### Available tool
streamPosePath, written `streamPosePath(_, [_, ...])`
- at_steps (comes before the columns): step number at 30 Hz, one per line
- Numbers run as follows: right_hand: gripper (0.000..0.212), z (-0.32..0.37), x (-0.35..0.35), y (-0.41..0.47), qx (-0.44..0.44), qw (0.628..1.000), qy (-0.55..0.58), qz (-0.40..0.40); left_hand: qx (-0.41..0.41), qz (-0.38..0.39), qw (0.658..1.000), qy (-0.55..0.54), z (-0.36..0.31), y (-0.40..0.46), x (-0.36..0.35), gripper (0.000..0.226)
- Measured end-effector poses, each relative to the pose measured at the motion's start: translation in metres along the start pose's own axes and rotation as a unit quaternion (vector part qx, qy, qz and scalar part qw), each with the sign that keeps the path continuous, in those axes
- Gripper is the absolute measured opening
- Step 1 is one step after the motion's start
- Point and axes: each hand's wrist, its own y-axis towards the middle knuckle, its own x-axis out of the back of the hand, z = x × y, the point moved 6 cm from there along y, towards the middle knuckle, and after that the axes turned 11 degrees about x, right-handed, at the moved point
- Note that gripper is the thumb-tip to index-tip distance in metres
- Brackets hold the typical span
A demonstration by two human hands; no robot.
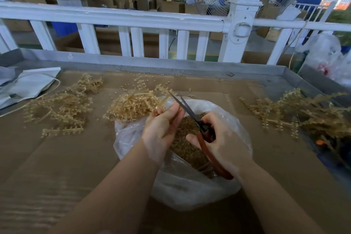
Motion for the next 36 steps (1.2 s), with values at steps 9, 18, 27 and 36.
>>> streamPosePath(9, [0.038, -0.002, -0.005, -0.001, 0.001, 0.999, -0.029, 0.031, -0.009, -0.021, 1.0, 0.003, 0.003, 0.003, 0.008, 0.054])
streamPosePath(18, [0.034, -0.007, -0.005, -0.002, 0.011, 1.0, -0.017, 0.021, -0.005, -0.026, 1.0, 0.015, 0.006, 0.002, 0.01, 0.029])
streamPosePath(27, [0.031, -0.012, -0.006, -0.004, 0.013, 0.999, -0.034, 0.017, -0.001, -0.031, 0.999, 0.028, 0.01, 0.005, 0.013, 0.044])
streamPosePath(36, [0.031, -0.007, -0.003, -0.004, 0.013, 0.998, -0.046, 0.03, 0.015, -0.016, 0.999, 0.041, 0.011, 0.004, 0.01, 0.048])
